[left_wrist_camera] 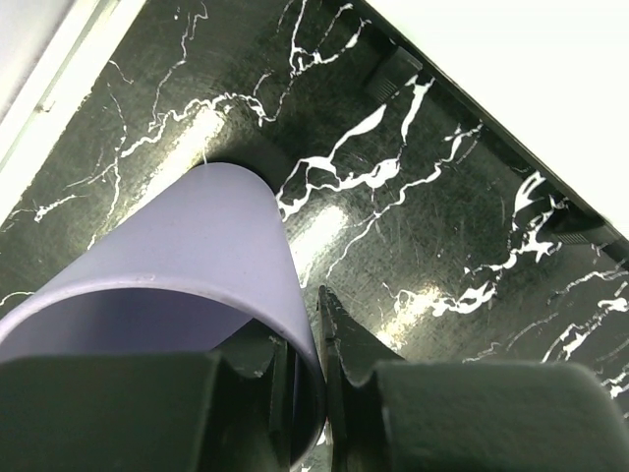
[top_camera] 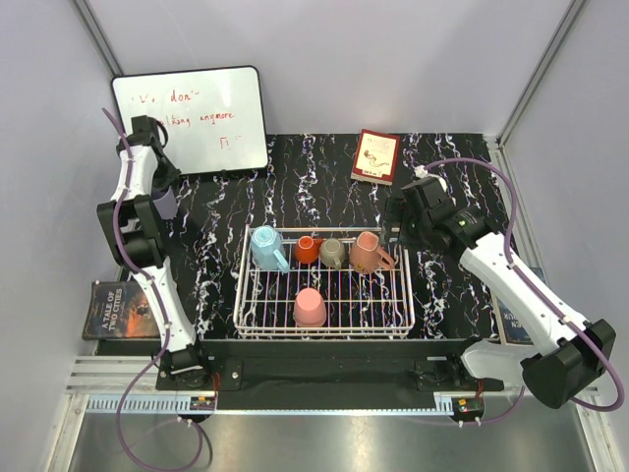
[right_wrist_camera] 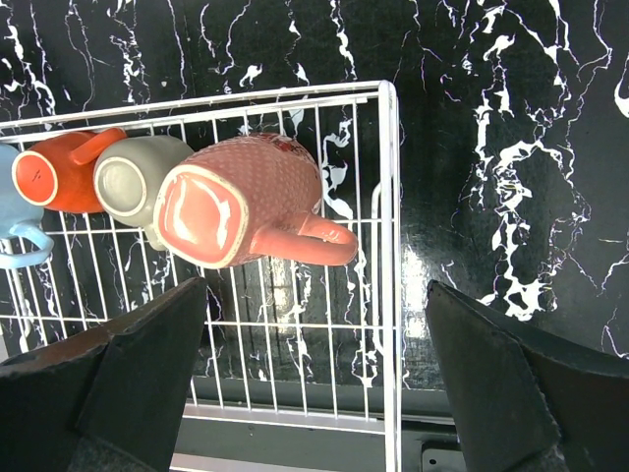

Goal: Unload the cups from the dish rack

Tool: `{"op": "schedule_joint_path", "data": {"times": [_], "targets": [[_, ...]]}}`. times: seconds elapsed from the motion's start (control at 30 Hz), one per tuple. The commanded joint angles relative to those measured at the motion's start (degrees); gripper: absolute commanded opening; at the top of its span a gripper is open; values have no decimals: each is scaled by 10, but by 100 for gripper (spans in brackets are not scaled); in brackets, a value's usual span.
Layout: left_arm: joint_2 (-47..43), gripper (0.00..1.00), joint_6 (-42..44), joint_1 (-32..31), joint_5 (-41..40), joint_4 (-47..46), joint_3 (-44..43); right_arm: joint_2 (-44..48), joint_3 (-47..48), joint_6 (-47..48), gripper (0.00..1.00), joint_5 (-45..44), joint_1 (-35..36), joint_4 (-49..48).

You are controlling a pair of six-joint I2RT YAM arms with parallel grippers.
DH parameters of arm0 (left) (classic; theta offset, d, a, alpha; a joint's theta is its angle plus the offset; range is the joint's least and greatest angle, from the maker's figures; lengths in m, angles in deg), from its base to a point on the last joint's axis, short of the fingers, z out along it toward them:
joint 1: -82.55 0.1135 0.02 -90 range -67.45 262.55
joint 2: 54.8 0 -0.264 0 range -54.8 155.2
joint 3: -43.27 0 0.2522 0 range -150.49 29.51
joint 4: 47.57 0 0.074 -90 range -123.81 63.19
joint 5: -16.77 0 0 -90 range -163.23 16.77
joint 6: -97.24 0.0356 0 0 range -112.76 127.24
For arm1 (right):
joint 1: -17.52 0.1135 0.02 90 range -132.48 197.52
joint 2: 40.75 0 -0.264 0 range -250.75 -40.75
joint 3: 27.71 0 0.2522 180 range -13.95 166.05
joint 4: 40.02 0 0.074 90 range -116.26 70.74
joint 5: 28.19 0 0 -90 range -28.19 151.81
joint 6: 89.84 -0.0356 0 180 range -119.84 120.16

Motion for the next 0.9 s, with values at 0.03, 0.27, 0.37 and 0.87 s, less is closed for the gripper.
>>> {"op": "schedule_joint_path", "data": {"times": [0.03,0.27,0.37,0.87], "targets": [[-32,0,-11,2,61,-23,25,-2,-2,0,100,11,3,-24],[-43,0,-15,1,66,-27,18,-4,-3,-4,100,18,2,-32],[-26,0,-13,2,62,-23,7,-4,-7,-6,100,20,3,-33],[-75,53,-15,1,30,-8,9,-12,0,-9,100,31,3,-38]]}}
